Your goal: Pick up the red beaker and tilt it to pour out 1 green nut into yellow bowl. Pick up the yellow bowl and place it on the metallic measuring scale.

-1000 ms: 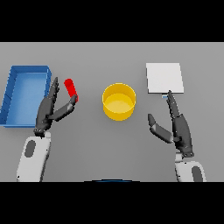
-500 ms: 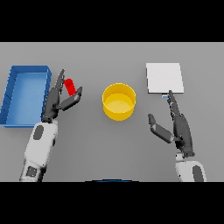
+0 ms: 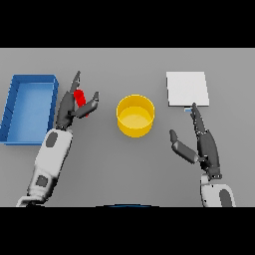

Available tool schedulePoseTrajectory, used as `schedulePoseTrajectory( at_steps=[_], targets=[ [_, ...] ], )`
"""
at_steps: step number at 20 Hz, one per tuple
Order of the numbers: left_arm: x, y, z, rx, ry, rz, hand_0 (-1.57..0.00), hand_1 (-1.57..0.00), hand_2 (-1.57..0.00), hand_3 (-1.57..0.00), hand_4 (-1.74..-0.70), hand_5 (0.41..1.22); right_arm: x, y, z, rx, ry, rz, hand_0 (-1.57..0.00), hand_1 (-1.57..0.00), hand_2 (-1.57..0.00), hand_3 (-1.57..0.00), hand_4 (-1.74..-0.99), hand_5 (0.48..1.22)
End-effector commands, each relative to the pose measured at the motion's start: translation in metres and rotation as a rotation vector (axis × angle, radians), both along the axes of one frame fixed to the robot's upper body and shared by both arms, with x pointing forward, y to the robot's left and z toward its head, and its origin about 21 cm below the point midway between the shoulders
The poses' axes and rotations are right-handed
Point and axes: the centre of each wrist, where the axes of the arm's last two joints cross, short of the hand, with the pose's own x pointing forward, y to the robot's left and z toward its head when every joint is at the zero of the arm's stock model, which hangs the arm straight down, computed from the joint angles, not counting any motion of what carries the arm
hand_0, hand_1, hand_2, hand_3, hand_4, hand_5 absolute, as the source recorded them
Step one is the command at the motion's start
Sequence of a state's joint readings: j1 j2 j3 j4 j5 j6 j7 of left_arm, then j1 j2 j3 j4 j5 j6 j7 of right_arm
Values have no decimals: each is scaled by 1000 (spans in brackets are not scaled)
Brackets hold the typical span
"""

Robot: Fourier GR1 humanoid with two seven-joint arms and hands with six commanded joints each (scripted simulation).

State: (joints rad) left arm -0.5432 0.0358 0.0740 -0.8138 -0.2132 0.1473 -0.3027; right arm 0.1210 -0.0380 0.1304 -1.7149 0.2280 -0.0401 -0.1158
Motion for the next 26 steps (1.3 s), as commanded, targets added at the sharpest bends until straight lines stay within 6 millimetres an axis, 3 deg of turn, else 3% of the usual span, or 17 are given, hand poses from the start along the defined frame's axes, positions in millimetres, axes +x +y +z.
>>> schedulePoseTrajectory(
  at_steps=[1,2,5,7,8,9,12,17,20,22,26],
  targets=[
    [3,-2,0,-10,-11,12,-93,-141,-150,-47,-1324,741,-1,-2,2,-7,-3,-4,1,1,1,1,-1255,691],
    [5,-2,-1,-17,-6,30,-322,-364,-358,-218,-1355,770,0,0,0,-10,-1,-7,1,1,1,1,-1252,690],
    [7,-10,-4,-25,-31,24,-932,-953,-950,-761,-1529,990,3,-2,1,-24,-2,-8,1,1,1,1,-1241,695],
    [7,-13,-8,-49,-57,5,-1162,-1176,-1173,-997,-1601,1073,3,0,1,-13,1,-7,1,1,1,1,-1233,688],
    [8,-15,-9,-50,-65,11,-1244,-1255,-1253,-1111,-1572,1103,5,1,1,-6,4,-5,1,1,1,1,-1233,686],
    [9,-15,-7,-52,-62,21,-1309,-1318,-1317,-1203,-1606,1119,2,1,-1,-6,-1,-6,1,1,1,1,-1232,685],
    [12,-18,1,-69,-68,42,-1437,-1441,-1441,-1383,-1672,1128,4,5,2,-25,-7,-3,1,1,1,1,-1196,673],
    [19,-10,25,7,-122,25,-1527,-1529,-1528,-1509,-1718,1126,3,-1,-4,-64,-15,-12,1,1,1,1,-1127,659],
    [24,-8,50,154,-171,-53,-1549,-1549,-1549,-1539,-1729,1134,2,-1,-1,-79,-26,-22,1,1,1,1,-1103,656],
    [30,-8,67,343,-185,-116,-1557,-1557,-1557,-1551,-1734,1139,3,4,-4,-82,-19,-14,1,1,1,1,-1095,660],
    [24,-20,80,491,-190,-204,-1559,-1560,-1560,-1555,-1735,1123,1,0,-5,-72,-30,-9,1,1,1,1,-1092,668]
  ],
)
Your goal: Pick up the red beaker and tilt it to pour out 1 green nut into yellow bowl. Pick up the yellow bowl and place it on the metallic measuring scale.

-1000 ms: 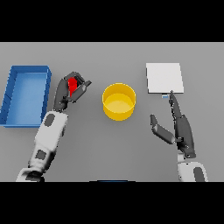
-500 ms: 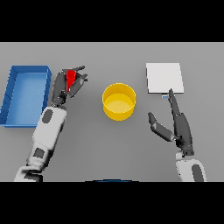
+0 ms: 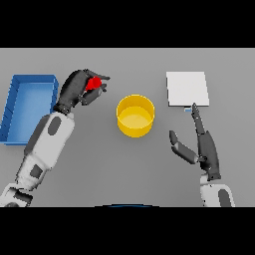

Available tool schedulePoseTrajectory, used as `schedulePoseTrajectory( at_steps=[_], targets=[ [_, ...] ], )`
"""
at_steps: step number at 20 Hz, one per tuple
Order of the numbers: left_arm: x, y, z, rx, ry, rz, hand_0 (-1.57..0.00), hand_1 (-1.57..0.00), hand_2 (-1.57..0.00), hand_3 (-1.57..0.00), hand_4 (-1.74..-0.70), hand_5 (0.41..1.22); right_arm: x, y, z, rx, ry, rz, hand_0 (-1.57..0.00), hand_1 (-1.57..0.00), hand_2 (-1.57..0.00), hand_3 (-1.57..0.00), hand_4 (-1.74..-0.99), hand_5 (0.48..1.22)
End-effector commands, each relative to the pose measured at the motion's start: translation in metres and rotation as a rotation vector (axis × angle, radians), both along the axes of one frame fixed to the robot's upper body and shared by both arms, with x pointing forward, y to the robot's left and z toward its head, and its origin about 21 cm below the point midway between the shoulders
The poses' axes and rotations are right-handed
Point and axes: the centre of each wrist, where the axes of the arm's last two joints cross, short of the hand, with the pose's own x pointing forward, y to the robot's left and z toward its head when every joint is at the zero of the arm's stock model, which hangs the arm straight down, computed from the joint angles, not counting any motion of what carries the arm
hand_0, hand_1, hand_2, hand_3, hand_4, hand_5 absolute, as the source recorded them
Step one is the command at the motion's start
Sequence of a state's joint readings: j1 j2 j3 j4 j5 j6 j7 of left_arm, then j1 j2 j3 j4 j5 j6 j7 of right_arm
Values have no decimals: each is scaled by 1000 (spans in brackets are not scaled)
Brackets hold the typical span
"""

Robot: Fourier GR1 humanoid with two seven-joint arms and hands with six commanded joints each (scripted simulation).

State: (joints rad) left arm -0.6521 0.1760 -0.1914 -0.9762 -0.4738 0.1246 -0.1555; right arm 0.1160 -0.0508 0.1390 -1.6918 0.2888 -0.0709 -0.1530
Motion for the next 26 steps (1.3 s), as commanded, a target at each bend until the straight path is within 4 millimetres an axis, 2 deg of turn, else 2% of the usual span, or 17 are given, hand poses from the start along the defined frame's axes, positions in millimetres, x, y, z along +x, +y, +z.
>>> schedulePoseTrajectory(
  at_steps=[1,3,5,8,11,15,19,23,26],
  targets=[
    [-3,-3,1,18,2,-6,-1559,-1560,-1560,-1555,-1735,1128,-1,-1,2,-13,-7,-2,1,1,1,1,-1092,665],
    [-4,-9,9,86,1,-26,-1562,-1562,-1562,-1558,-1736,1144,2,4,4,-6,5,-6,1,1,1,1,-1096,666],
    [1,-20,24,246,-26,-55,-1565,-1565,-1565,-1563,-1738,1152,2,4,2,4,6,12,1,1,1,1,-1086,679],
    [6,-35,36,494,-67,-146,-1568,-1568,-1568,-1567,-1739,1177,1,4,3,-9,-7,15,1,1,1,1,-1056,692],
    [13,-54,50,726,-83,-216,-1569,-1570,-1569,-1569,-1740,1199,0,3,4,-9,-4,7,1,1,1,1,-1068,689],
    [19,-75,61,1002,-87,-302,-1570,-1570,-1570,-1570,-1582,1212,0,3,3,13,0,15,1,1,1,1,-1063,681],
    [21,-94,63,1206,-109,-362,-1571,-1571,-1571,-1571,-1672,1217,-1,6,2,23,16,29,1,1,1,1,-1065,676],
    [23,-107,66,1416,-158,-374,-1571,-1571,-1571,-1571,-1712,1219,-3,5,1,24,9,38,1,1,1,1,-1064,690],
    [28,-113,71,1501,-203,-373,-1571,-1571,-1571,-1571,-1726,1220,3,6,5,14,16,37,1,1,1,1,-1060,700]
  ],
)
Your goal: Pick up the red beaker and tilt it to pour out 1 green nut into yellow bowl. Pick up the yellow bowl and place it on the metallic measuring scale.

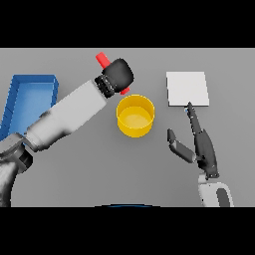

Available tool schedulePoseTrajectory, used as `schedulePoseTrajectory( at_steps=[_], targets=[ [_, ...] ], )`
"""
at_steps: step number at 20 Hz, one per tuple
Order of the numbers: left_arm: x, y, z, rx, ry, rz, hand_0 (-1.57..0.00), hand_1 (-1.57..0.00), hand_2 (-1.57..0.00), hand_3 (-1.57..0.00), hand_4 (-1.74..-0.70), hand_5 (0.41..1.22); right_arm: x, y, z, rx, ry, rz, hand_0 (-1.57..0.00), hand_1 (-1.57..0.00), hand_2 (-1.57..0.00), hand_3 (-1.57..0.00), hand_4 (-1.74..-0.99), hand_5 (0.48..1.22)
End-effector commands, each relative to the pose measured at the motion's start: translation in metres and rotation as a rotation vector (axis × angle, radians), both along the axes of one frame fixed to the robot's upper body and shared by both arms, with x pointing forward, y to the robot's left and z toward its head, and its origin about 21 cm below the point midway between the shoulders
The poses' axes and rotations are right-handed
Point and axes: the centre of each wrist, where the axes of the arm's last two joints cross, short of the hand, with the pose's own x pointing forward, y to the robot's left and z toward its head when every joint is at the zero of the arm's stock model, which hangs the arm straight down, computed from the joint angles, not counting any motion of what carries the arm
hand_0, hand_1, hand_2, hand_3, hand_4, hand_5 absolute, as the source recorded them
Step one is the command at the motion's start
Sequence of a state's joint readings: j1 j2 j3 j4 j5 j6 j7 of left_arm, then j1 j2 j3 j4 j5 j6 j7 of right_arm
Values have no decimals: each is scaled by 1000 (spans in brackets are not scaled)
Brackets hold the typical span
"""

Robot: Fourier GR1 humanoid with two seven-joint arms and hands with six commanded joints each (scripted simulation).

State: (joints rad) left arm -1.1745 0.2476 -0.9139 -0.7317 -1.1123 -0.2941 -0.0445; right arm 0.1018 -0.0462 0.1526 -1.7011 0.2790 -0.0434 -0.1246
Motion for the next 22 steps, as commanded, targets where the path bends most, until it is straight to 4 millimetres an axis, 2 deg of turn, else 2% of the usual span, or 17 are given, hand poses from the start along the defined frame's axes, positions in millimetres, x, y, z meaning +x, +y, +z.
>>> schedulePoseTrajectory(
  at_steps=[1,4,7,10,17,19,22],
  targets=[
    [0,0,-1,20,-10,-12,-1571,-1571,-1571,-1571,-1729,1220,0,-1,-2,-4,14,-1,1,1,1,1,-1058,696],
    [-4,-6,-11,59,-49,-47,-1571,-1571,-1571,-1571,-1735,1221,-2,4,-6,32,3,21,1,1,1,1,-1063,699],
    [-9,-16,-13,124,-120,-101,-1571,-1571,-1571,-1571,-1737,1221,0,4,-1,21,-7,-13,1,1,1,1,-1055,691],
    [-13,-27,-17,218,-144,-139,-1571,-1571,-1571,-1571,-1735,1221,-1,2,0,-7,-16,-25,1,1,1,1,-1082,677],
    [-16,-50,-4,456,-218,-240,-1571,-1571,-1571,-1571,-1732,1221,1,4,-3,0,-24,-17,1,1,1,1,-1051,677],
    [-15,-55,-2,469,-234,-247,-1571,-1571,-1571,-1571,-1728,1221,4,8,-2,-10,-23,-19,1,1,1,1,-1041,683],
    [-4,-54,18,424,-237,-249,-1571,-1571,-1571,-1571,-1726,1221,0,9,-2,-7,-31,-17,1,1,1,1,-1035,684]
  ],
)
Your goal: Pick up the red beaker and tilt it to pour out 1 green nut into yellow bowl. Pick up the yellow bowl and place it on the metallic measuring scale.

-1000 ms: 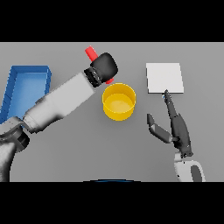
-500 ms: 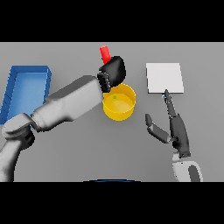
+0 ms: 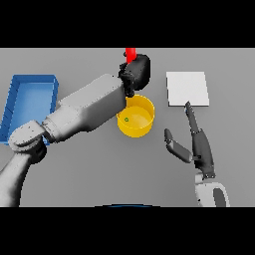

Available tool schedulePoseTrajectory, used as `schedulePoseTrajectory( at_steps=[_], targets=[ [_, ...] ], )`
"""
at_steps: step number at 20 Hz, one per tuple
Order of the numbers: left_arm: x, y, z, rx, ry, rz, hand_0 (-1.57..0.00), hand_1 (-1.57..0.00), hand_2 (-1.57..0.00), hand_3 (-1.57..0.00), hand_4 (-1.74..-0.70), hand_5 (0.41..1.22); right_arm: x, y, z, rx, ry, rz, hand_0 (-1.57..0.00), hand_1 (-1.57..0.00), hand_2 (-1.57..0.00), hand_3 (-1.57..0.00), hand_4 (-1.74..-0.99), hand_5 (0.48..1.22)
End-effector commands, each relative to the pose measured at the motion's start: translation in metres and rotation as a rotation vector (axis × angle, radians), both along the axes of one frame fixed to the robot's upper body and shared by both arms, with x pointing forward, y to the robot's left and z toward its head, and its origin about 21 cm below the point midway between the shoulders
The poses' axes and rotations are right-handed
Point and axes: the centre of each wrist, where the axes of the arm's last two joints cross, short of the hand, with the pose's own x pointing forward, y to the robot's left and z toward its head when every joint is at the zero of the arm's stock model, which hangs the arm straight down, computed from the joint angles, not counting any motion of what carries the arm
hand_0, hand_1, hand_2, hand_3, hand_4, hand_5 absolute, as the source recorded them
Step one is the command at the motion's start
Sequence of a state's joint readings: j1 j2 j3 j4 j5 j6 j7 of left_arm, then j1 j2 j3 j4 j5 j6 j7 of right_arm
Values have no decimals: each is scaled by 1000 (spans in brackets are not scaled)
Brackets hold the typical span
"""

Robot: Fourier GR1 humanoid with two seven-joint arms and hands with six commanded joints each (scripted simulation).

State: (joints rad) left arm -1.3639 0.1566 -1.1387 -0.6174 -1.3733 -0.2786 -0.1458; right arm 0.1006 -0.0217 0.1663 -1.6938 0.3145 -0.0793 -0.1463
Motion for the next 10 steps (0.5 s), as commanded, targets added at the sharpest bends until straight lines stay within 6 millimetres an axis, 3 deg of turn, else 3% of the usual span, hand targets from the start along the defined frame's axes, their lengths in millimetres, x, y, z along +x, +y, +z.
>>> schedulePoseTrajectory(
  at_steps=[1,4,6,10],
  targets=[
    [5,-1,14,-18,-15,8,-1571,-1571,-1571,-1571,-1726,1221,0,-2,0,-3,-5,2,1,1,1,1,-1035,685],
    [20,5,54,-94,-49,64,-1571,-1571,-1571,-1571,-1728,1221,0,-5,-2,-30,-15,6,1,1,1,1,-1023,682],
    [33,19,89,-186,-75,134,-1571,-1571,-1571,-1023,-1733,1221,-1,-4,-1,-25,-8,0,1,1,1,1,-1028,680],
    [56,62,134,-478,-44,315,-1571,-1571,-1571,-1346,-1731,1221,3,-2,0,-10,6,2,1,1,1,1,-996,681]
  ],
)
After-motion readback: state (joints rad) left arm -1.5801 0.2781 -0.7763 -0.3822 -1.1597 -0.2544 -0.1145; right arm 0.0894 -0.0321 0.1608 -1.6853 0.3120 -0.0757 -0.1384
